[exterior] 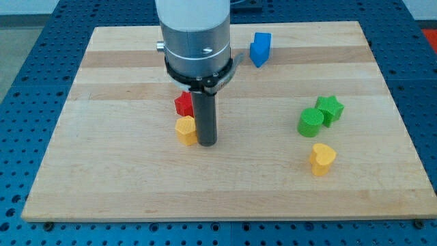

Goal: Slide the yellow hexagon towards the red star

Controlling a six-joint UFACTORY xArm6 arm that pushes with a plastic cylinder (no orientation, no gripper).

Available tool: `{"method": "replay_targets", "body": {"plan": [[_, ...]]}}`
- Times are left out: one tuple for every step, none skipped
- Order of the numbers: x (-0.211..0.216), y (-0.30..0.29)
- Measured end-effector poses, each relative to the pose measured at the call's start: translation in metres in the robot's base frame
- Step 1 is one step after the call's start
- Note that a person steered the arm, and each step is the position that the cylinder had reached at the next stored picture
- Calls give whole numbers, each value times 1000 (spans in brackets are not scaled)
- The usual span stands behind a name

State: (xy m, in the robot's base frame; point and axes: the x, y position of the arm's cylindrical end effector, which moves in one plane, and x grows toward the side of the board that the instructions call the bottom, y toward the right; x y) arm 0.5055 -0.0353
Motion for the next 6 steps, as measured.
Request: {"method": "replay_targets", "body": {"plan": [[15, -11], [16, -30], [11, -35], [-2, -35], [-3, -35], [3, -35]]}}
